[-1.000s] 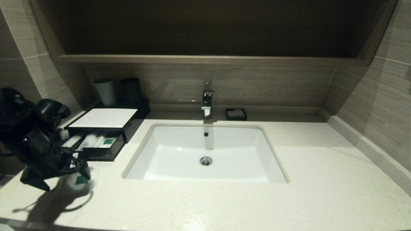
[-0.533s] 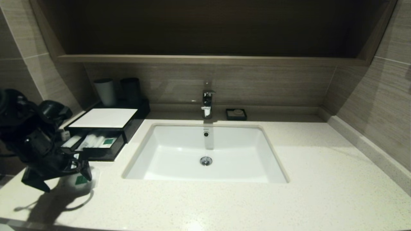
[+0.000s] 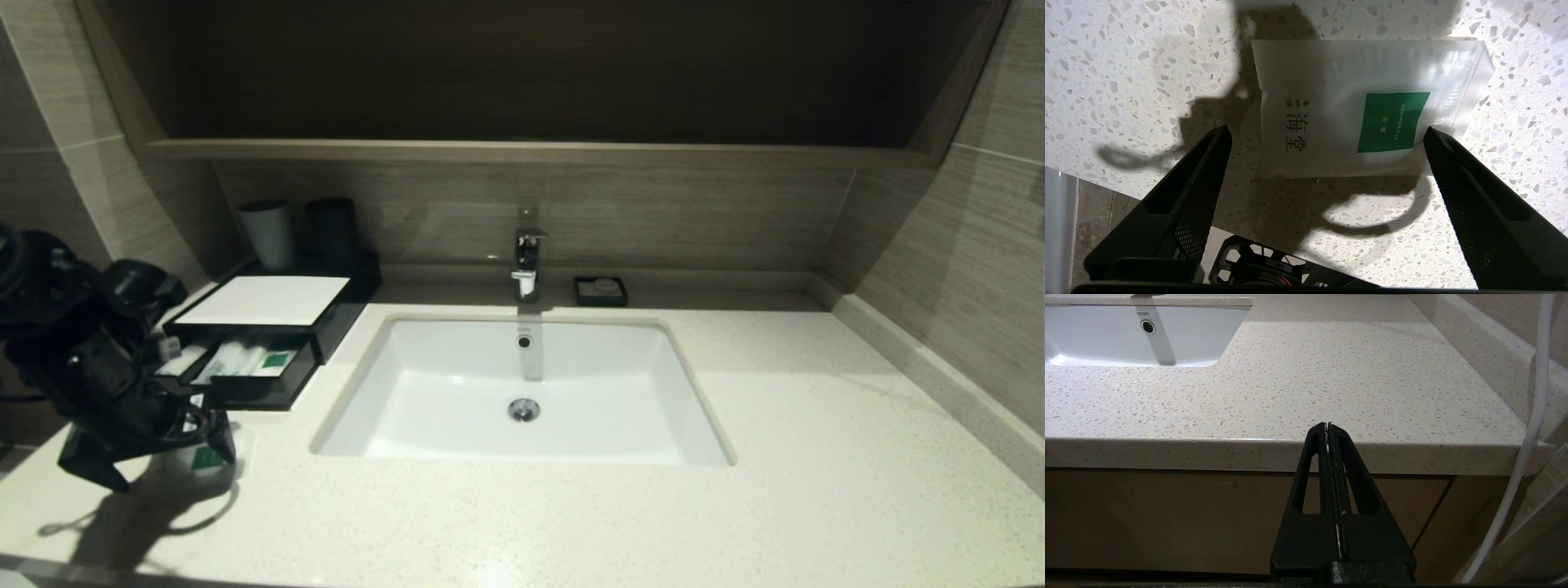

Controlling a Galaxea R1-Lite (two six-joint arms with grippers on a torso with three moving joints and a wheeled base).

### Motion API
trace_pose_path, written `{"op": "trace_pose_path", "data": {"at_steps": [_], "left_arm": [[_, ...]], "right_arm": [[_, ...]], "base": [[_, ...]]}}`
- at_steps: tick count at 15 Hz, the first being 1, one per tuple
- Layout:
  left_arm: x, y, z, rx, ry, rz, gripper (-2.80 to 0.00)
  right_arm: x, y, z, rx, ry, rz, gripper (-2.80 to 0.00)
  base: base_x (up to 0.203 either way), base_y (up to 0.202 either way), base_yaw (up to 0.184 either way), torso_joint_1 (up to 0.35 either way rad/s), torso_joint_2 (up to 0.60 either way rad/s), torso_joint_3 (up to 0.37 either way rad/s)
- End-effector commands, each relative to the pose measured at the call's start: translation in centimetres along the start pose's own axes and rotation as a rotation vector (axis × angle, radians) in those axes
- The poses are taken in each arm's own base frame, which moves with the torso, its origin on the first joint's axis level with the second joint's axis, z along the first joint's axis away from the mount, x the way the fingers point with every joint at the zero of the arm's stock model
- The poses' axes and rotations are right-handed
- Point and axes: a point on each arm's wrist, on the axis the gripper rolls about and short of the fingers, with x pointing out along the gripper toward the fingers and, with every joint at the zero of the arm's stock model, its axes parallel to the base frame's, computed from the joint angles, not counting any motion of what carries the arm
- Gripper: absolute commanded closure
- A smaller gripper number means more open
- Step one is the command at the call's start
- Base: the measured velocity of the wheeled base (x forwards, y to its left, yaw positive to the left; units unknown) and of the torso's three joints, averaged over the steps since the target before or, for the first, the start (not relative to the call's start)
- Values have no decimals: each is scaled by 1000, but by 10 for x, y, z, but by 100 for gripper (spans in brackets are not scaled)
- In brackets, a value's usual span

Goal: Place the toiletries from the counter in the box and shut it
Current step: Pick up the bathroom toiletry

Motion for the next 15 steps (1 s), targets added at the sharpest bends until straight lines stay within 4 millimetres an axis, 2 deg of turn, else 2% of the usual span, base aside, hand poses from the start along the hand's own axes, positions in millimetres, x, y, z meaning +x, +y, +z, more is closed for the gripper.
{"op": "trace_pose_path", "data": {"at_steps": [1, 9, 10, 15], "left_arm": [[0, 0, 0, -8, 6, 2, -280], [-2, 0, -2, -17, 0, 1, -280], [-2, 1, -2, -19, 2, 1, 0], [0, 0, -2, -20, 9, 3, 0]], "right_arm": [[0, 0, 0, 0, 0, 0, 0], [0, 0, 0, 0, 0, 0, 0], [0, 0, 0, 0, 0, 0, 0], [0, 0, 0, 0, 0, 0, 0]], "base": [[0, 0, 0, 0, 0, 0], [0, 0, 0, 0, 0, 0], [0, 0, 0, 0, 0, 0], [0, 0, 0, 0, 0, 0]]}}
